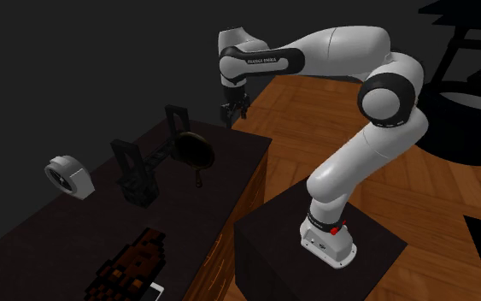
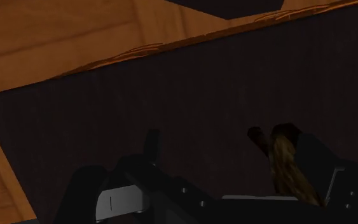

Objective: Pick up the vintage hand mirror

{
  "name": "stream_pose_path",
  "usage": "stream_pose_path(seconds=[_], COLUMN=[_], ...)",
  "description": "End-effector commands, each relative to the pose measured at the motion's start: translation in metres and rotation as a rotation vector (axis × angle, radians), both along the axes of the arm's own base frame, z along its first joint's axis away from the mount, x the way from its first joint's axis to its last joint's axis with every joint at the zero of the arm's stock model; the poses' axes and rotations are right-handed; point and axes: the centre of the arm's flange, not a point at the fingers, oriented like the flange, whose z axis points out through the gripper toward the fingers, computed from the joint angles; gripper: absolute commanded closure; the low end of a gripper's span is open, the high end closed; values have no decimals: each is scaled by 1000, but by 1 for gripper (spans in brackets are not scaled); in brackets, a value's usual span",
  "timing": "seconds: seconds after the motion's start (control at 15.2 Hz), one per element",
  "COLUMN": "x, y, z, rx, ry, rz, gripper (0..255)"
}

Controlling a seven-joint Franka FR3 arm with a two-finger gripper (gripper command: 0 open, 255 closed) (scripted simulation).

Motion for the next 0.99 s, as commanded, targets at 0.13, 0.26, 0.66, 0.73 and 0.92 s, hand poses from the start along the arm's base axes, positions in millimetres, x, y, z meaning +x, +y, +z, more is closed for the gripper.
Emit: stream_pose_path(seconds=[0.13, 0.26, 0.66, 0.73, 0.92], x=[28, 40, 71, 76, 78], y=[45, 68, 137, 149, 157], z=[-8, -12, -24, -25, -37], rx=[-5, -9, -18, -20, -21], ry=[-26, -38, -74, -80, -84], rz=[81, 121, 241, 261, 274], gripper=[0, 0, 0, 0, 0])
